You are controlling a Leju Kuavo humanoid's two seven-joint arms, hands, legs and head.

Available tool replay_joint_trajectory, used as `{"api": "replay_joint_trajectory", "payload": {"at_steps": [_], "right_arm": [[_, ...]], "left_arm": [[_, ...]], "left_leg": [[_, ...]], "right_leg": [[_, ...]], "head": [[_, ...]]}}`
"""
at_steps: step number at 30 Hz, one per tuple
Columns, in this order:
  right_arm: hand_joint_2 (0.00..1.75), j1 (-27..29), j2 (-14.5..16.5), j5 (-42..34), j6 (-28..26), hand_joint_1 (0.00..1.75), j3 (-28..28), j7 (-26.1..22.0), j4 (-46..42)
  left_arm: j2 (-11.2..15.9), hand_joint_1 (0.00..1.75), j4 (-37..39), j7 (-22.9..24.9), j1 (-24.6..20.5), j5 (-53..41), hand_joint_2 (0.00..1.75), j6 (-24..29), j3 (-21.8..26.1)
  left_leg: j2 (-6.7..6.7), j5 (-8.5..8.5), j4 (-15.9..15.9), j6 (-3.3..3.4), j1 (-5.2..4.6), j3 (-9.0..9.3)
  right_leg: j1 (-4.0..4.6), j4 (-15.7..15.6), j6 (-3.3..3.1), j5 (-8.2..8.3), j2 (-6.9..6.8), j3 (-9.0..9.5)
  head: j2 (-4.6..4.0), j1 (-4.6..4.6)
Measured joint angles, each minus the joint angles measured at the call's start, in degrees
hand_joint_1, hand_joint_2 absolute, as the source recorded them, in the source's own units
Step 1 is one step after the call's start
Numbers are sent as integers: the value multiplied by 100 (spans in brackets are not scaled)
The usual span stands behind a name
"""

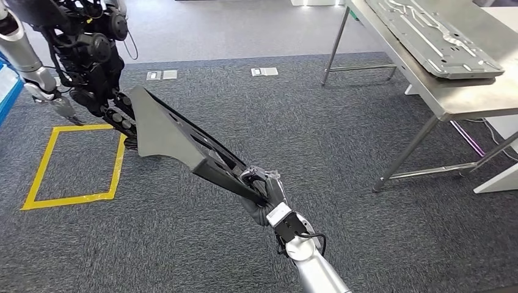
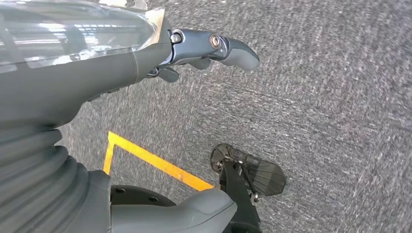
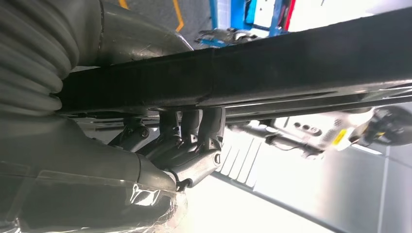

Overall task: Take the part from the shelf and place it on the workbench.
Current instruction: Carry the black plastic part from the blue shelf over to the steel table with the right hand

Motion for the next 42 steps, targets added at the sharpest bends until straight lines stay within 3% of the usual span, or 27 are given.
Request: {"api": "replay_joint_trajectory", "payload": {"at_steps": [1,2,3,5,6,8,9,11,13,15,16,17,18,20,22,24,26,28,30,31,33,34,36,37,39,40,42], "right_arm": [[175,1,-7,-9,7,175,0,0,25],[175,-3,-11,-15,13,175,2,0,43],[175,-12,-11,-20,18,175,6,0,54],[175,-50,1,-28,34,175,28,0,68],[175,-75,8,-35,47,175,42,0,77],[175,-109,14,-50,75,175,62,0,98],[175,-114,14,-58,85,175,68,0,107],[175,-132,27,-75,92,175,87,0,128],[175,-157,49,-94,96,175,117,0,162],[175,-160,57,-101,99,175,134,0,205],[175,-157,57,-102,99,175,139,0,230],[175,-156,57,-105,98,175,142,0,250],[175,-158,57,-109,98,175,146,0,266],[175,-168,62,-117,96,175,154,0,285],[175,-174,62,-121,90,175,162,0,295],[175,-170,50,-129,74,175,168,0,299],[175,-174,31,-143,45,175,170,0,299],[175,-180,19,-155,9,175,173,0,300],[175,-160,2,-165,-26,175,178,0,307],[175,-146,-13,-172,-42,175,179,0,311],[175,-129,-42,-194,-85,175,179,0,316],[175,-132,-50,-205,-105,175,179,0,316],[175,-144,-54,-218,-131,175,182,0,312],[175,-146,-56,-220,-134,175,183,0,310],[175,-135,-71,-222,-145,175,185,0,306],[175,-129,-79,-223,-155,175,184,-1,302],[175,-123,-78,-230,-191,175,185,-2,297]], "left_arm": [[1,0,-1,1,-1,2,175,0,2],[-1,0,-1,3,-3,3,175,0,4],[-3,0,-1,5,-4,4,175,0,6],[-8,0,-1,12,4,4,175,3,11],[-9,0,-1,16,7,6,175,9,13],[-22,0,-3,26,1,10,175,24,14],[-29,0,-4,29,-4,13,175,30,14],[-35,0,-7,31,-6,13,175,36,15],[-32,0,-4,33,4,21,175,40,15],[-27,0,2,41,18,42,175,45,15],[-24,0,3,45,22,53,175,49,15],[-21,0,4,48,22,61,175,51,15],[-17,0,4,49,20,66,175,52,16],[-10,0,4,44,14,67,175,56,16],[-6,0,3,25,6,68,175,57,16],[-10,0,0,-24,-2,68,175,51,16],[-15,0,-2,-83,-3,63,175,45,17],[-16,0,-2,-132,4,50,175,54,16],[-10,0,0,-172,12,5,175,118,16],[-7,0,0,-186,12,-32,175,181,15],[-5,0,0,-201,8,-124,175,350,3],[-6,0,-1,-202,6,-167,175,428,-8],[-5,0,1,-203,8,-224,175,535,-42],[-3,0,0,-207,8,-233,175,553,-55],[-4,0,-5,-223,-5,-233,175,566,-75],[-3,0,-9,-234,-11,-233,175,573,-84],[0,0,-10,-246,-15,-239,175,638,-104]], "left_leg": [[72,-4,0,-3,-4,2],[140,-9,0,-10,-7,8],[203,-14,1,-19,-12,20],[323,-44,5,-70,-32,52],[391,-60,6,-103,-33,74],[546,-84,-7,-180,-16,119],[510,-115,20,-218,1,122],[186,-319,319,-279,24,-1],[-166,-683,1037,-304,40,-340],[-252,-825,1566,-308,40,-637],[-262,-720,1530,-302,40,-653],[-286,-519,1264,-293,45,-557],[-371,-294,854,-282,56,-387],[-584,-53,203,-260,68,-96],[-641,-53,43,-215,47,-21],[-511,-23,12,-133,35,14],[-376,7,-26,-55,39,49],[-233,6,-36,-15,23,47],[-67,-7,-35,2,4,45],[11,-12,-34,3,-2,46],[153,-23,-34,-7,-5,58],[217,-32,-32,-21,-17,71],[350,-67,-25,-75,-41,104],[422,-83,-24,-108,-47,124],[530,-116,-19,-182,-24,164],[450,-165,32,-219,-6,161],[84,-434,445,-281,24,0]], "right_leg": [[-2,-172,41,78,-21,93],[4,-566,74,214,-86,308],[23,-1055,81,357,-249,582],[74,-1715,45,557,-588,954],[95,-1822,5,596,-672,1005],[113,-1847,-74,656,-532,1009],[98,-1884,-111,693,-436,1032],[61,-1950,-169,766,-249,1086],[49,-1957,-190,783,-72,1076],[60,-1942,-191,782,120,1075],[62,-1928,-191,780,217,1075],[59,-1910,-189,776,308,1077],[52,-1889,-182,769,396,1076],[60,-1855,-147,750,531,1050],[57,-1848,-91,744,628,991],[28,-1831,-35,742,680,937],[34,-1545,-22,596,458,786],[39,-788,-55,254,133,407],[26,-94,-42,13,22,55],[21,-45,-10,21,3,32],[24,-672,64,257,-119,370],[42,-1141,69,391,-285,624],[81,-1751,25,584,-562,959],[97,-1827,-19,624,-596,988],[84,-1850,-104,686,-437,991],[63,-1875,-144,713,-349,1011],[16,-1912,-212,763,-184,1058]], "head": [[0,0],[0,1],[0,1],[0,-3],[0,-4],[0,-7],[0,-12],[0,-24],[0,-43],[0,-55],[0,-55],[0,-55],[0,-55],[0,-55],[0,-54],[0,-53],[0,-28],[0,8],[0,17],[0,17],[0,18],[0,18],[0,15],[0,13],[0,10],[0,8],[0,-9]]}}
